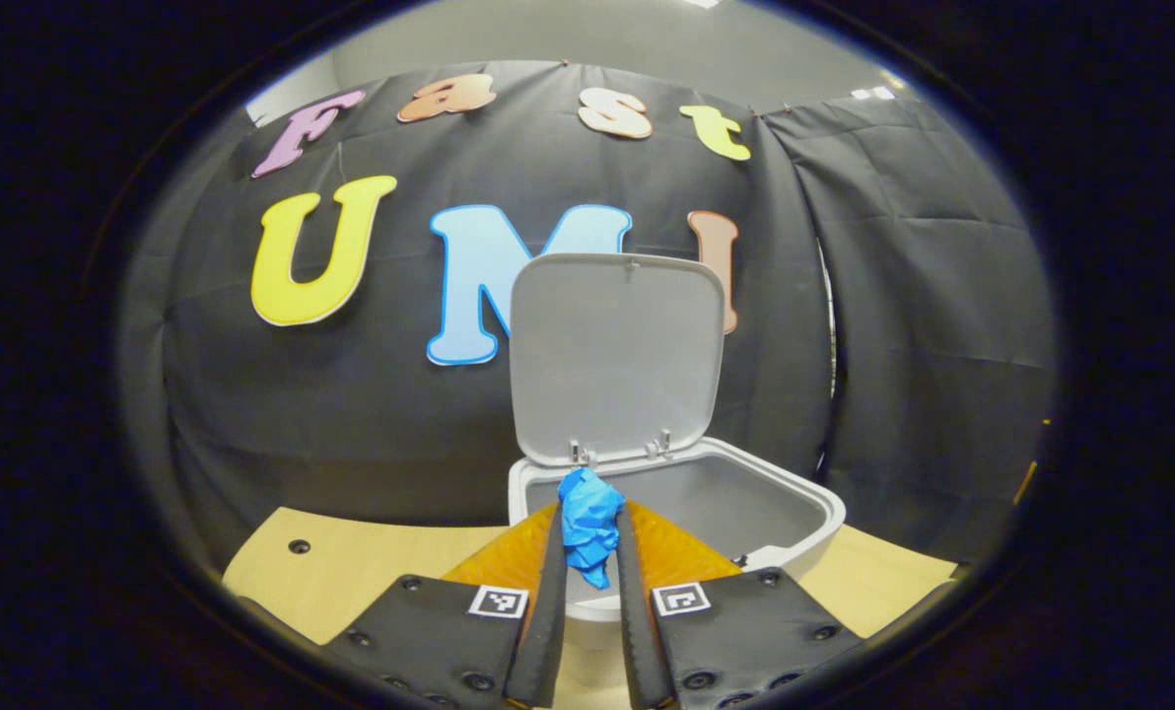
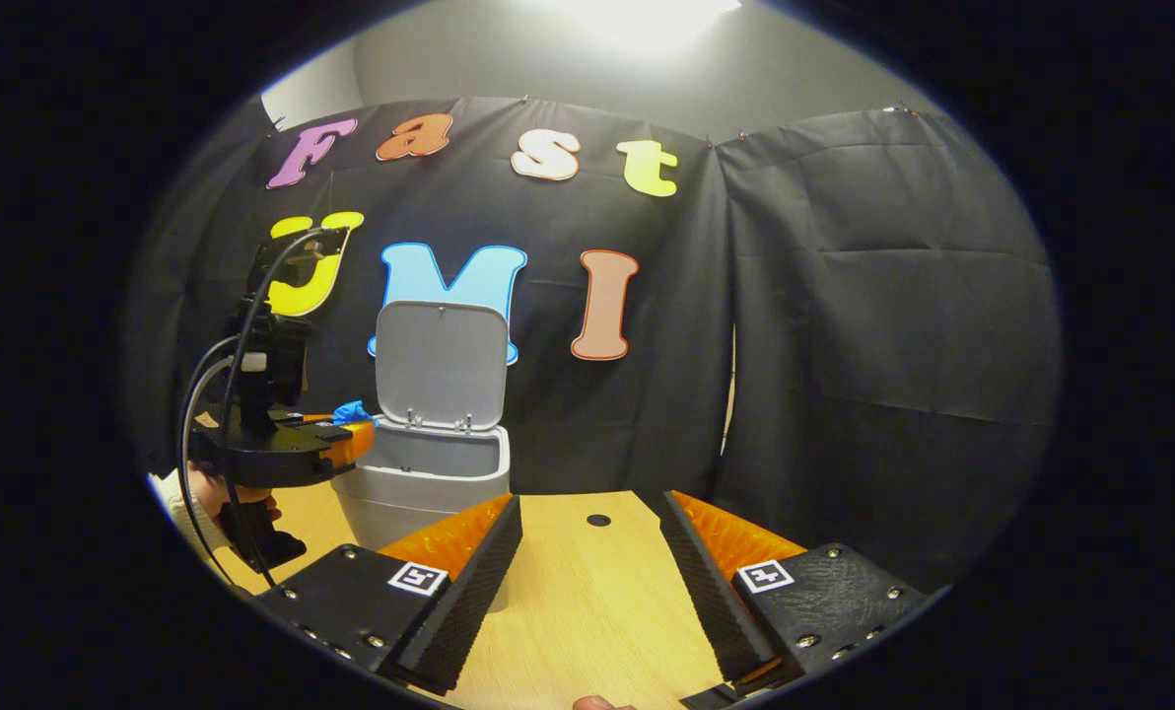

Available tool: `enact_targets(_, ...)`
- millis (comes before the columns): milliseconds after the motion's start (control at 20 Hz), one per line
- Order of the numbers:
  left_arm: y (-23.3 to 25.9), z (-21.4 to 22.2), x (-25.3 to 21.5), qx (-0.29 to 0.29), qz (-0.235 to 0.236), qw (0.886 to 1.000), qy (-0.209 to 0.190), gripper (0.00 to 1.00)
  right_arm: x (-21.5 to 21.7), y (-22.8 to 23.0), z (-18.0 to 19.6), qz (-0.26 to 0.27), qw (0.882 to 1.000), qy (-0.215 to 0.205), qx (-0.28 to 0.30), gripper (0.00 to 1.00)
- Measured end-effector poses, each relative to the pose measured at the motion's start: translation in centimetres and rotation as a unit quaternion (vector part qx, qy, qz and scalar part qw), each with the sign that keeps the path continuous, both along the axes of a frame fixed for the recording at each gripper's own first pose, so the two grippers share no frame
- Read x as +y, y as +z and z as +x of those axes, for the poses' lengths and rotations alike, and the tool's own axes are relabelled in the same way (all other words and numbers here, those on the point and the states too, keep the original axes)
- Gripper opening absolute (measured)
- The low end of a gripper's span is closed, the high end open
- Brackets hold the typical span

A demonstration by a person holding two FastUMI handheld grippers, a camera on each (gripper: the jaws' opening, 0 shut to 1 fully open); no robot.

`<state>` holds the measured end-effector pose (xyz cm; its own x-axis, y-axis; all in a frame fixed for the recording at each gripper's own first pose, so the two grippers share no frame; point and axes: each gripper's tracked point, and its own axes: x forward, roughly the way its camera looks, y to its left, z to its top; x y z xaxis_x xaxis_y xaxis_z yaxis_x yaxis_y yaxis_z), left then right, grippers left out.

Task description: Press the lid of the desktop garbage bin to open it, pick up the crumpled paper on the desktop and throw it into the bin, then pick up the pop can on the desktop and drop it into the bin, and finally close the garbage bin lid.

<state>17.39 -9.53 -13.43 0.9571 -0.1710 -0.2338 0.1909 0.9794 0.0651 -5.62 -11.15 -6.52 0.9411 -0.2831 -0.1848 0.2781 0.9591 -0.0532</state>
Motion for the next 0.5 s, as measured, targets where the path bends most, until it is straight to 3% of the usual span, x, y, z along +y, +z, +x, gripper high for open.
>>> enact_targets(50,-0.3,0.3,-0.2,0.003,0.003,1.000,-0.002,0.34,-0.2,-0.1,-0.3,0.000,1.000,-0.004,0.001,0.91)
enact_targets(300,-1.0,0.7,-1.1,0.011,-0.004,1.000,-0.009,0.58,-1.3,-0.1,-1.4,0.000,1.000,-0.021,0.004,0.91)
enact_targets(500,-0.5,0.5,-0.9,0.003,-0.009,1.000,-0.005,0.88,-1.2,-0.4,-1.2,-0.004,1.000,-0.014,0.003,0.91)
